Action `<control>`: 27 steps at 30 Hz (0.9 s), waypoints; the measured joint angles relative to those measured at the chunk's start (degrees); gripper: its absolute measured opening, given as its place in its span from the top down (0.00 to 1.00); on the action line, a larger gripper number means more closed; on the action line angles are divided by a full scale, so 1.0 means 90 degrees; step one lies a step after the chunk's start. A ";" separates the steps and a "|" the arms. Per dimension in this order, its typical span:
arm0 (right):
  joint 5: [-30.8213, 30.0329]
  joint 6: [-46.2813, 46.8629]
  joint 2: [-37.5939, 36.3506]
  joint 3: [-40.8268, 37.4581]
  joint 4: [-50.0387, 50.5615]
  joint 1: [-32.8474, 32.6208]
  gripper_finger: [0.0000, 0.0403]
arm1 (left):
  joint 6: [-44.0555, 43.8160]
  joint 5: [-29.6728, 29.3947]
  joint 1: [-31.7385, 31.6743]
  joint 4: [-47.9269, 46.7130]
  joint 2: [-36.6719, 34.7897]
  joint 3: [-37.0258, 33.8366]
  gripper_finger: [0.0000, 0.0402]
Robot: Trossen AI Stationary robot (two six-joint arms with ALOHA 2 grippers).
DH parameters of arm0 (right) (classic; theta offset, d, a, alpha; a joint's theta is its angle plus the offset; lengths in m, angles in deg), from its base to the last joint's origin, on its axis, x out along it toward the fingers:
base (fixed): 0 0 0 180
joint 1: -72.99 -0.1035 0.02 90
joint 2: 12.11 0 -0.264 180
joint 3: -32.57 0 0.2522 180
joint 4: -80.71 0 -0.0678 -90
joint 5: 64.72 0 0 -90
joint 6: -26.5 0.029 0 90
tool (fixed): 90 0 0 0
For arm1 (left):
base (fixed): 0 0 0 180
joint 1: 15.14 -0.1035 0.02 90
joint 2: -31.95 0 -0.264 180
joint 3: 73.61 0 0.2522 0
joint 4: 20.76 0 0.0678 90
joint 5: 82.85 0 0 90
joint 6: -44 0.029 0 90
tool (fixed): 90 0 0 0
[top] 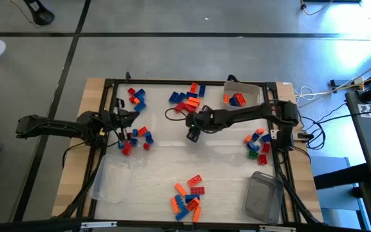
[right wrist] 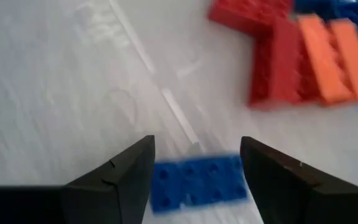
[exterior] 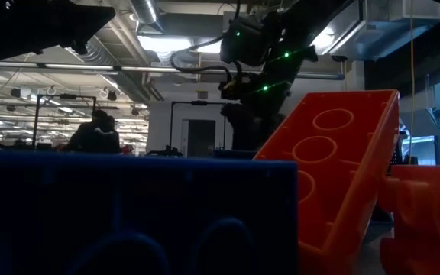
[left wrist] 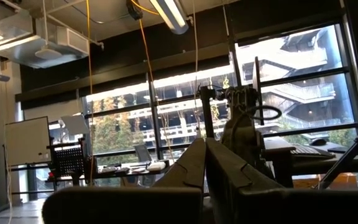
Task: Sort blocks by size
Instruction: Put the blue game piece into the gray bin
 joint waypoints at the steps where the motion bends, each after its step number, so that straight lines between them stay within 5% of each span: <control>1: -0.0056 0.0095 -0.0043 0.0000 0.0153 0.0000 0.41 | -0.0001 0.0000 0.0000 0.0000 0.0000 0.0000 1.00; 20: -0.0154 -0.0371 -0.0020 0.0000 0.1433 -0.0036 0.41 | -0.0022 0.0002 0.0000 -0.0004 0.0000 0.0000 1.00; 27: -0.0800 -0.0994 0.0313 0.0005 0.1235 0.0013 0.41 | -0.0024 0.0000 -0.0001 -0.0004 0.0000 0.0000 1.00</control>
